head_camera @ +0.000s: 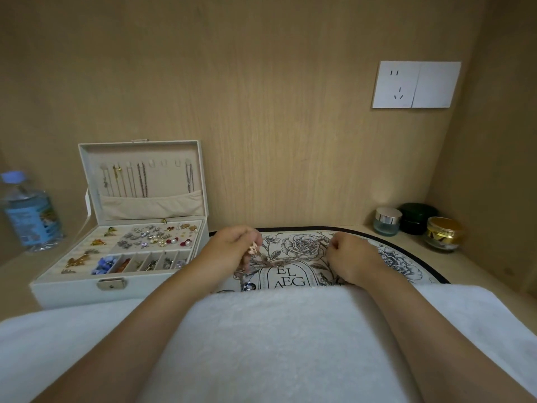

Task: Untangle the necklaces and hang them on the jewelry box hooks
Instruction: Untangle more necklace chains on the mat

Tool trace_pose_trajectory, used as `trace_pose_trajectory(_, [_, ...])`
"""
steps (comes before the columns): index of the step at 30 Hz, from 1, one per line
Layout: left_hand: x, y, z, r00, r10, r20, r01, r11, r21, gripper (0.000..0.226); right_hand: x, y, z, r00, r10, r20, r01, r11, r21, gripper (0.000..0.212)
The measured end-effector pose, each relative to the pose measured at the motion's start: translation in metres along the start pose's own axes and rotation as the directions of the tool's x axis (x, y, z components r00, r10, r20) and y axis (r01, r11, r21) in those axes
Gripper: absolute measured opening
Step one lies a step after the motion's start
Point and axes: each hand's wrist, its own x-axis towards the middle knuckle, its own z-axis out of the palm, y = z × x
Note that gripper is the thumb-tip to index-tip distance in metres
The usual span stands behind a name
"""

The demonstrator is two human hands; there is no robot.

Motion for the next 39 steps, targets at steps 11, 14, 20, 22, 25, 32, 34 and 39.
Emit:
trace_pose_trajectory(11, [-0.001, -0.020, 0.012, 0.972, 0.174, 0.155, -0.231, 0.813, 0.534, 0.013, -0.011, -0.016, -0.004, 0.952, -0.306, 0.006, 0.304, 0.949, 0.088, 0.020])
trace_pose_trajectory(14, [0.000, -0.026, 0.012, 0.967, 0.180, 0.181, -0.256, 0.687, 0.680, 0.013, -0.012, -0.017, -0.002, 0.924, -0.362, 0.122, 0.334, 0.921, 0.201, 0.014])
trace_pose_trajectory(20, [0.002, -0.025, 0.012, 0.991, 0.101, 0.087, -0.133, 0.767, 0.627, 0.016, -0.008, -0.013, 0.004, 0.934, -0.346, 0.090, 0.307, 0.903, 0.300, 0.012])
trace_pose_trajectory(22, [0.003, -0.023, 0.017, 1.000, 0.011, -0.025, -0.003, 0.953, 0.303, 0.017, -0.009, -0.014, 0.005, 0.946, -0.321, 0.048, 0.277, 0.876, 0.395, 0.014])
trace_pose_trajectory(25, [0.007, -0.017, 0.020, 0.986, -0.151, -0.077, 0.130, 0.967, -0.221, 0.019, -0.011, -0.016, 0.006, 0.957, -0.291, 0.019, 0.241, 0.826, 0.509, 0.018])
trace_pose_trajectory(32, [0.009, -0.024, 0.004, 0.928, 0.354, -0.115, -0.149, 0.637, 0.756, 0.009, -0.005, -0.007, 0.003, 0.973, -0.230, 0.023, 0.210, 0.919, 0.334, 0.017])
trace_pose_trajectory(34, [0.014, -0.028, 0.004, 0.921, 0.367, -0.129, -0.110, 0.563, 0.819, 0.003, -0.003, -0.005, 0.002, 0.979, -0.205, 0.006, 0.195, 0.937, 0.289, 0.017])
trace_pose_trajectory(39, [0.027, -0.038, 0.014, 0.928, 0.359, -0.096, -0.049, 0.376, 0.926, 0.017, -0.001, -0.006, 0.009, 0.985, -0.173, -0.021, 0.174, 0.972, 0.159, 0.012])
